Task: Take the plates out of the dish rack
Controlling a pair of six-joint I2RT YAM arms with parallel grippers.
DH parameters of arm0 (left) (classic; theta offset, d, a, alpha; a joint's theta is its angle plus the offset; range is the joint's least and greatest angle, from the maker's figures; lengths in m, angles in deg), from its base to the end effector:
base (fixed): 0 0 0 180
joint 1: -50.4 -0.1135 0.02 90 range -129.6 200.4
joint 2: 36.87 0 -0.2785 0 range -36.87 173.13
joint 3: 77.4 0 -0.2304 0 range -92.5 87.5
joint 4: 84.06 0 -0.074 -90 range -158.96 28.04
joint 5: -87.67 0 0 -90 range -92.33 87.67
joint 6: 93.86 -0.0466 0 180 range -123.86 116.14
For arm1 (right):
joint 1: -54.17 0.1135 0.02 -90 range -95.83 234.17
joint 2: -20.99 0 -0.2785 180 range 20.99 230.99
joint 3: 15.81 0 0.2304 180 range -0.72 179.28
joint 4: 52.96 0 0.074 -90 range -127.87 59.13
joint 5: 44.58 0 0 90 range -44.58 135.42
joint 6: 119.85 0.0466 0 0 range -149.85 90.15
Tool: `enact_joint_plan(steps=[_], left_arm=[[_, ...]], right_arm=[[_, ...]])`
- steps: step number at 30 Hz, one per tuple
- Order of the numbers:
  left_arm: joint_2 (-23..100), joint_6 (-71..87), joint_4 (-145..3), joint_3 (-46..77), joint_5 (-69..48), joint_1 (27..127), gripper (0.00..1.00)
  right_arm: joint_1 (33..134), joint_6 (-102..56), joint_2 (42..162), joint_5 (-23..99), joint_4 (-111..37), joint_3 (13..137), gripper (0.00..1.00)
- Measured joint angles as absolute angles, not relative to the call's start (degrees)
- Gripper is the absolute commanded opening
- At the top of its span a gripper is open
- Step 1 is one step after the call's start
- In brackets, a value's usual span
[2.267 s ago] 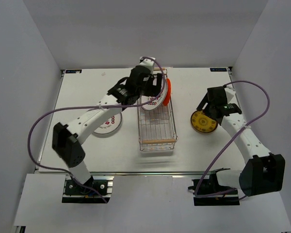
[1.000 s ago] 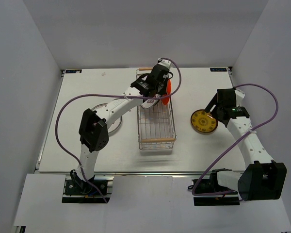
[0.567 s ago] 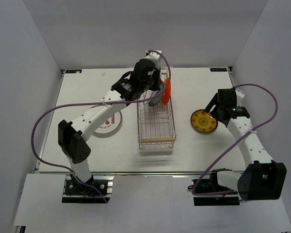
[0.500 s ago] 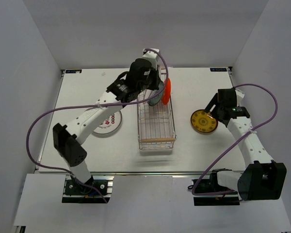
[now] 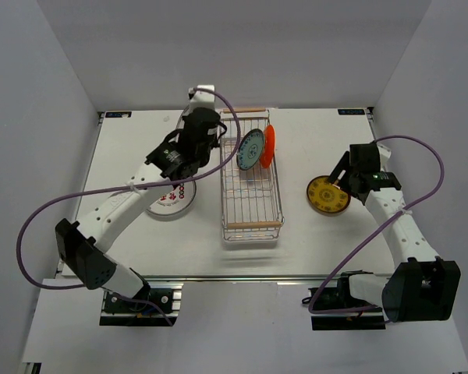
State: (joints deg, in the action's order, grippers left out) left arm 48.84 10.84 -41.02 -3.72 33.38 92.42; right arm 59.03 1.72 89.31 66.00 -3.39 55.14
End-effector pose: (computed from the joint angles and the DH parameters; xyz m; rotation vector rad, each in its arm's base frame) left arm 0.2546 -0.1928 0.4296 0.0493 1.8856 -0.0633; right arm 0.2282 0.0030 0.2969 0.6978 2.2197 -0.1140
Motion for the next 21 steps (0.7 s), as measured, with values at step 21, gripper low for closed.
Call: enact_joint_plan(steps=[21], left_arm=[[55.38,13.95,-46.11,21.86,38.38,83.33,0.27]], right_arm=[[59.01,-0.05,92.69,64.73,-3.3,54.48,0.89]])
